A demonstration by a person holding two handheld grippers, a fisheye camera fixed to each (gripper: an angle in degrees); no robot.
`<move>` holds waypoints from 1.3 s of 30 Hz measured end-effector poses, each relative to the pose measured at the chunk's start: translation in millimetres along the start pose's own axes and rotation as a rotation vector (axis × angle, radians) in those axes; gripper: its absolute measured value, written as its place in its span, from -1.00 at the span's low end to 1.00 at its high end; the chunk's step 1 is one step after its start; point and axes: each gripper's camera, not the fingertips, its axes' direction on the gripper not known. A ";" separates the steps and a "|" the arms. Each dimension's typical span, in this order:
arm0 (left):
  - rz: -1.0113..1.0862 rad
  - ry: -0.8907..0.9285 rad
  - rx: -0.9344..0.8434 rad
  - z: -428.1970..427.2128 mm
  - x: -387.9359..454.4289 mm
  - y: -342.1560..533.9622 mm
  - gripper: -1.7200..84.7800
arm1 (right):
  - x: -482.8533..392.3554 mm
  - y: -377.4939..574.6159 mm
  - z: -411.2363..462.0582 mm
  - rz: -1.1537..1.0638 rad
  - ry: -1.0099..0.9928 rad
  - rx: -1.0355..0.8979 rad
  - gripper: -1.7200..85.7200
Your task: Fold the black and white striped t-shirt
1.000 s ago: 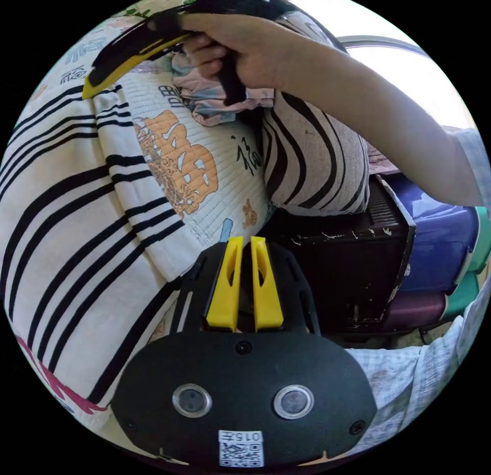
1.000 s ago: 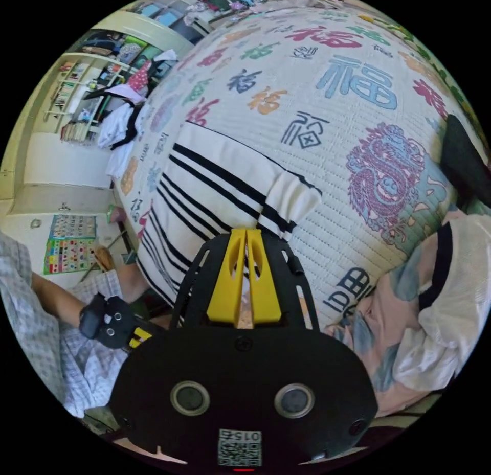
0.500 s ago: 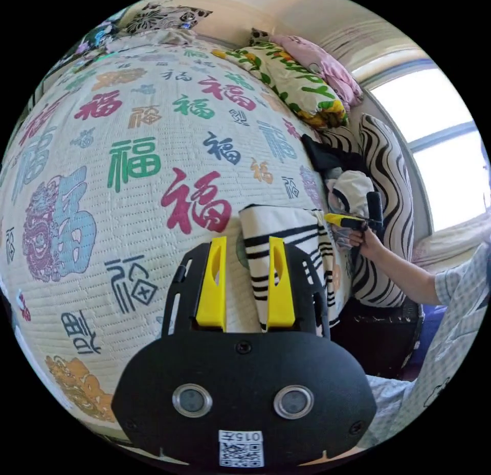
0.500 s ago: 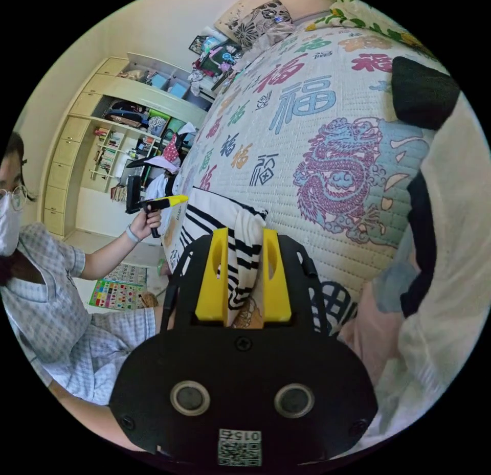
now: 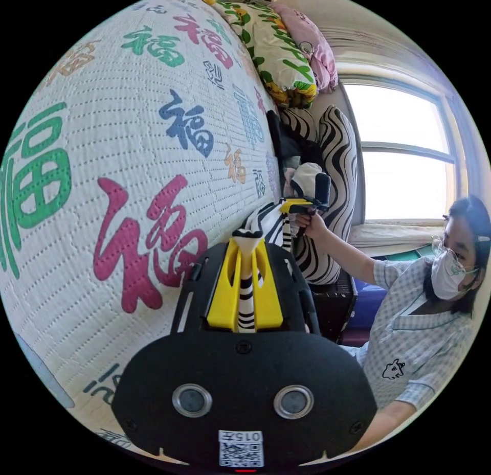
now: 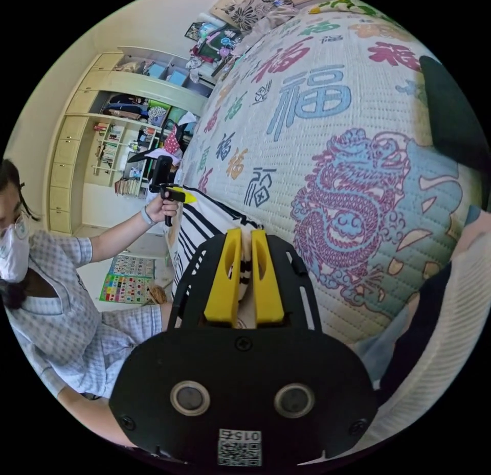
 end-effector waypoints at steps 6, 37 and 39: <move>-0.021 -0.062 0.012 -20.3 -4.9 -6.5 -0.92 | -8.2 -2.7 -7.0 0.047 0.111 0.029 -0.94; 0.004 -0.224 0.066 34.4 100.7 80.5 -0.97 | -120.9 91.5 120.1 -0.043 0.331 -0.400 -0.97; -0.004 -0.223 0.053 41.7 100.9 84.3 -0.97 | -114.7 106.2 108.4 0.008 0.413 -0.396 -0.98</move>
